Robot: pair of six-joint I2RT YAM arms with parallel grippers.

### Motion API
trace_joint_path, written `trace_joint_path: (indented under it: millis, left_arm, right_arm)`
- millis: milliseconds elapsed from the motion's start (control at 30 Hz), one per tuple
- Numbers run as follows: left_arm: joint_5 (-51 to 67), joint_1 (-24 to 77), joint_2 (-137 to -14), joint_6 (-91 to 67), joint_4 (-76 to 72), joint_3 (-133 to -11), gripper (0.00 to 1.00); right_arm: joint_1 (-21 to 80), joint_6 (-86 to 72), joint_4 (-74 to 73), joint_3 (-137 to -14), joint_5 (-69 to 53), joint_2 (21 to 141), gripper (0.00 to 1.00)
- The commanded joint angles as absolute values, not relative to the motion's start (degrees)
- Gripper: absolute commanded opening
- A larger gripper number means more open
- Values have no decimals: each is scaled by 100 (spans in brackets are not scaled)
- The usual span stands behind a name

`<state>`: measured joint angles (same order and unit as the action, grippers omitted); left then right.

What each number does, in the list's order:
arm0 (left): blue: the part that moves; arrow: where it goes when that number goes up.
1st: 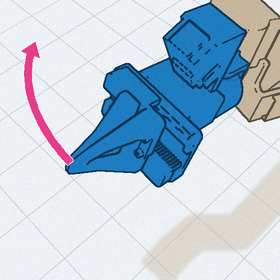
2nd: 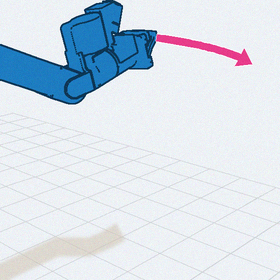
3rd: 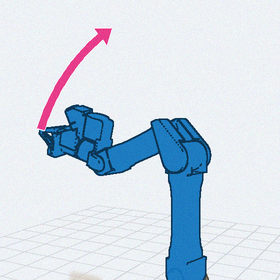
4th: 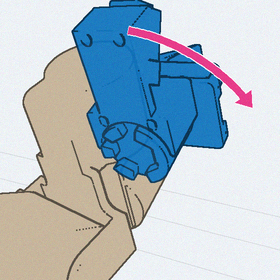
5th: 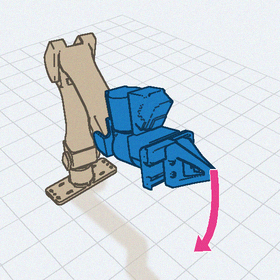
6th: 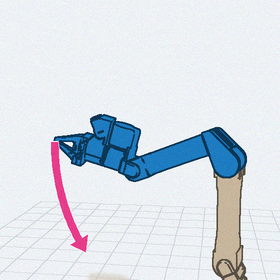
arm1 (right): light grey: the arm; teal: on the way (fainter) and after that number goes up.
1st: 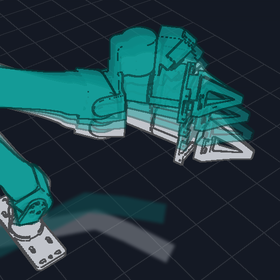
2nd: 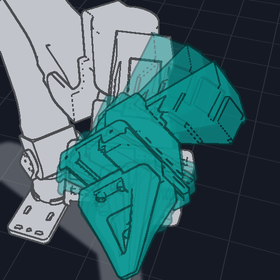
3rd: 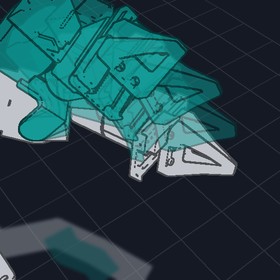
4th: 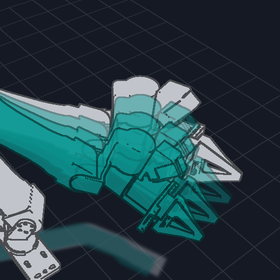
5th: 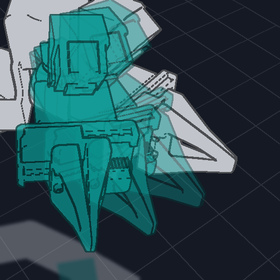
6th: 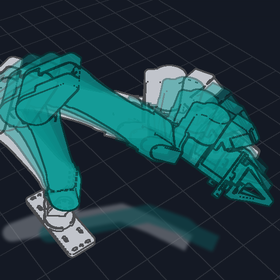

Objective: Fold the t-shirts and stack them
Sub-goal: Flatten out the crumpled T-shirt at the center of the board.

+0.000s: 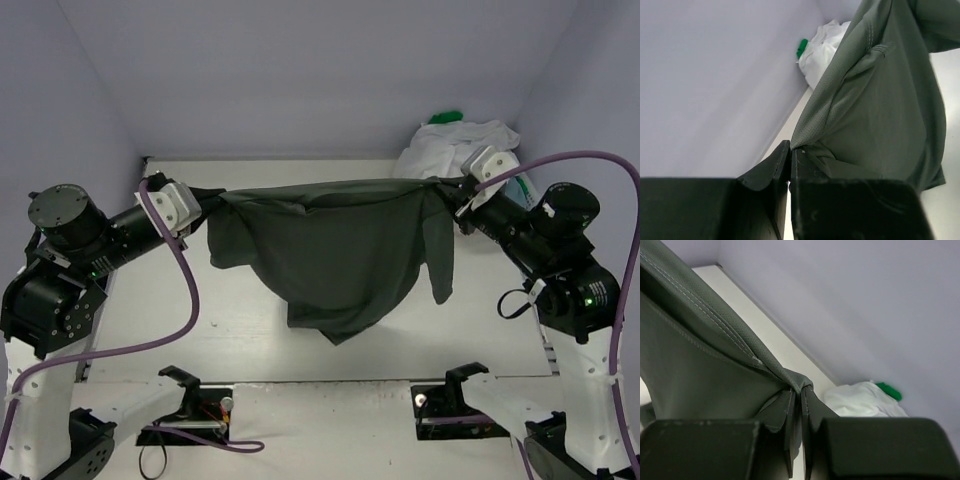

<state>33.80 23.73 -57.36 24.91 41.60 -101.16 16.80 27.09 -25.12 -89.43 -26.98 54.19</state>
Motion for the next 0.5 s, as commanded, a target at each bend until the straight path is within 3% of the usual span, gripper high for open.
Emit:
trace_joint_path:
  millis: [0, 167, 333, 467]
  left_arm:
    - [4077, 2250, -5924, 2417, 4332, -10510, 0]
    - [4851, 2110, -6029, 2189, 4395, -11275, 0]
    - [4606, 2013, -6398, 1749, 4105, -12408, 0]
    - [4430, 2004, -6539, 1766, 3973, -12175, 0]
  right_arm:
    - [1556, 2137, -2303, -9254, -3355, 5563, 0]
    - [1354, 2004, -2312, -9614, -3841, 5563, 0]
    - [1345, 2057, -2250, -9993, -3701, 5870, 0]
    - [1345, 1969, -1908, -9809, -3744, 6055, 0]
